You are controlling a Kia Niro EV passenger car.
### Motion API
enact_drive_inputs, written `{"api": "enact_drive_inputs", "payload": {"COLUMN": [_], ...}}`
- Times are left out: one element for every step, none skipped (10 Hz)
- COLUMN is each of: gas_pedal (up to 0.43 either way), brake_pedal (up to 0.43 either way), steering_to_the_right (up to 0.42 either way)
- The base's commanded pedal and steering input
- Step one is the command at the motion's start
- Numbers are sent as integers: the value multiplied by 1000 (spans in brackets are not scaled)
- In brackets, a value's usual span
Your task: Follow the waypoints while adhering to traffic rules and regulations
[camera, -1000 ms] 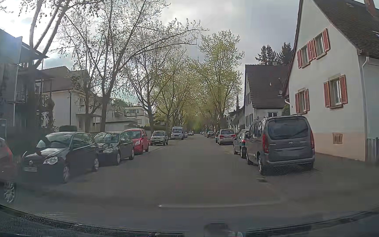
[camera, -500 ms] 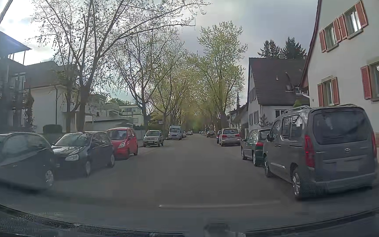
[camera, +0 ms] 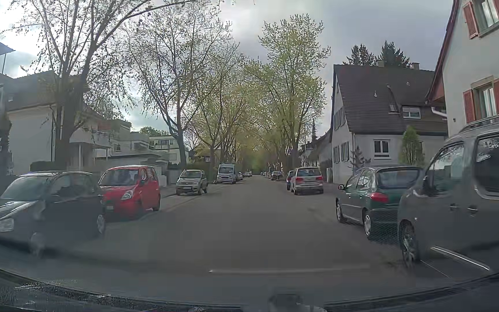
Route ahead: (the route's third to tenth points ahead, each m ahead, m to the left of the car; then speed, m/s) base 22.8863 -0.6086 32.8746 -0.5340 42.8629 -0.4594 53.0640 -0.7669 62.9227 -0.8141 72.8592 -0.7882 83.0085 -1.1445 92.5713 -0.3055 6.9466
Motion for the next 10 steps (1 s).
{"api": "enact_drive_inputs", "payload": {"gas_pedal": [67, 67, 67, 67, 67, 67, 67, 67, 67, 67], "brake_pedal": [0, 0, 0, 0, 0, 0, 0, 0, 0, 0], "steering_to_the_right": [7, 7, 7, 6, 6, 7, 7, 6, 7, 6]}}
